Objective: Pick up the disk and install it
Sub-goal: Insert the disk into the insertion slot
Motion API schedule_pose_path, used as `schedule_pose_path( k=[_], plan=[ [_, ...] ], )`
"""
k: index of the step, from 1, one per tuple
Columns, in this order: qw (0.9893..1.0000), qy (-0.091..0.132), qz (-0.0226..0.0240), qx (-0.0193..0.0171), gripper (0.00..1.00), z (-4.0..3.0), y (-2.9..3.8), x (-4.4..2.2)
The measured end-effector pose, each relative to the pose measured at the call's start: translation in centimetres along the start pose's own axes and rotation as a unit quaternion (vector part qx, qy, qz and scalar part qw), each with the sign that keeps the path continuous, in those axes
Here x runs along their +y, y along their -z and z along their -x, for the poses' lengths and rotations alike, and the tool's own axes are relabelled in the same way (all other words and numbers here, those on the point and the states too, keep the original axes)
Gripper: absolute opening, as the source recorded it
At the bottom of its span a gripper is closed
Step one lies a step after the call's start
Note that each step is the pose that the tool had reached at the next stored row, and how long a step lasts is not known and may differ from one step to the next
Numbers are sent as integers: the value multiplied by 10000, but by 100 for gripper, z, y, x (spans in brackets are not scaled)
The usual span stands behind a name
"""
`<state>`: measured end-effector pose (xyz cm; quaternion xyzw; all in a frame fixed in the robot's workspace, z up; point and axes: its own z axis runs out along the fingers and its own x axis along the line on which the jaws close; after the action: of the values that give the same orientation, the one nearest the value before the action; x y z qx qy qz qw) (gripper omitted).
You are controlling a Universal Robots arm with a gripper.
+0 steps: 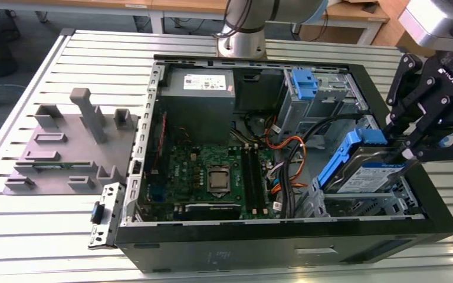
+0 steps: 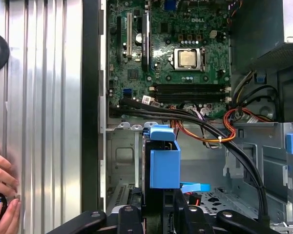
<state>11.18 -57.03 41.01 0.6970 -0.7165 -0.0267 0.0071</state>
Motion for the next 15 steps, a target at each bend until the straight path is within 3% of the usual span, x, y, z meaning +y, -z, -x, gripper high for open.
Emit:
schedule_pose_path(
  k=[5, 15],
  plan=[
    [10000, 0, 0, -2, 35, -1, -8, 0],
    [10000, 0, 0, -3, 35, -10, -183, -9]
  ],
)
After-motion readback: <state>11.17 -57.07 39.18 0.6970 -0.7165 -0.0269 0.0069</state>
